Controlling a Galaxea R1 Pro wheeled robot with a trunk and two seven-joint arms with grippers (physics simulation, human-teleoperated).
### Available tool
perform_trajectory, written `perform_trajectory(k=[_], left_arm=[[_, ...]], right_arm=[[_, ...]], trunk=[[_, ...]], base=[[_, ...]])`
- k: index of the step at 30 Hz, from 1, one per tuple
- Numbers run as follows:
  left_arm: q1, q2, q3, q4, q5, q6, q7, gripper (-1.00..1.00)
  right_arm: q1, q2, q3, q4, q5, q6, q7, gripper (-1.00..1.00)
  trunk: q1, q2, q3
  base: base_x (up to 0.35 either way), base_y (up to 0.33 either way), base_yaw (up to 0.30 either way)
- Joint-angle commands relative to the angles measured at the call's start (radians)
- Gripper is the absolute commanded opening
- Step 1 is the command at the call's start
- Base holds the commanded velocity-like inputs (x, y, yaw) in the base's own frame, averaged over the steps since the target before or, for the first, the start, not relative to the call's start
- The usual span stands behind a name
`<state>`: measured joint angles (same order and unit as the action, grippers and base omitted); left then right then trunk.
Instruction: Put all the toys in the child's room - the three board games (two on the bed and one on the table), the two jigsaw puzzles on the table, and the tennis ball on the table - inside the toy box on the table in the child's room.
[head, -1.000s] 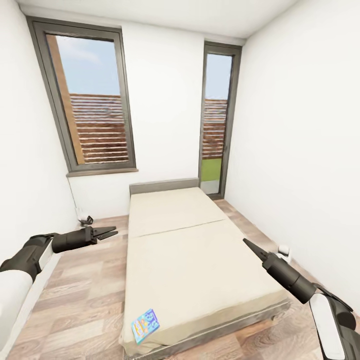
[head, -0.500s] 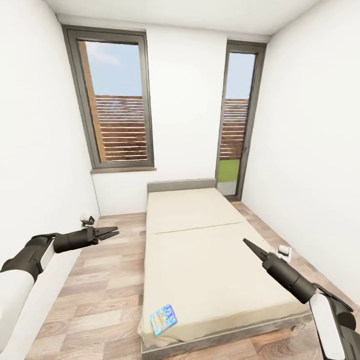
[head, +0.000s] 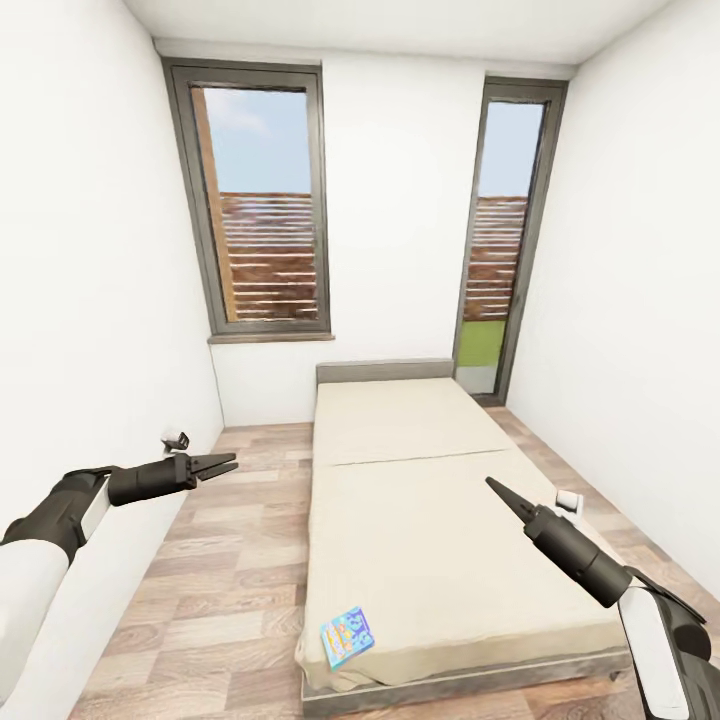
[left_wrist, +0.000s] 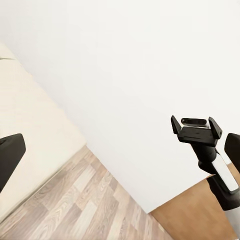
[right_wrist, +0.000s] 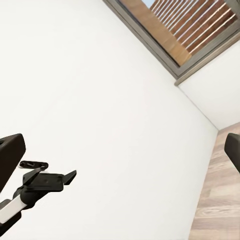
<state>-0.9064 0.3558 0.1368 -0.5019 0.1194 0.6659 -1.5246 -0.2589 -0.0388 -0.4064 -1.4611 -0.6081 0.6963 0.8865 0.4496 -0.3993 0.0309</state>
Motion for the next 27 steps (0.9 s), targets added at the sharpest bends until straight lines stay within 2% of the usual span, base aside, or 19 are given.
perform_trajectory(k=[1, 8, 27], left_arm=[[0.0, 0.0, 0.0, 0.0, 0.0, 0.011, -0.003, 1.0], [0.0, 0.0, 0.0, 0.0, 0.0, 0.011, -0.003, 1.0], [0.0, -0.007, 0.001, 0.0, 0.0, 0.011, -0.003, 1.0]], right_arm=[[0.0, 0.0, -0.001, 0.0, -0.004, 0.006, 0.001, 1.0], [0.0, 0.001, -0.002, 0.0, -0.004, 0.006, 0.003, 1.0], [0.0, 0.002, 0.0, 0.001, -0.004, 0.005, -0.002, 1.0]], trunk=[[0.0, -0.001, 0.0], [0.0, -0.001, 0.0], [0.0, -0.001, 0.0]], base=[[0.0, 0.118, 0.022], [0.0, 0.129, 0.008], [0.0, 0.021, 0.0]])
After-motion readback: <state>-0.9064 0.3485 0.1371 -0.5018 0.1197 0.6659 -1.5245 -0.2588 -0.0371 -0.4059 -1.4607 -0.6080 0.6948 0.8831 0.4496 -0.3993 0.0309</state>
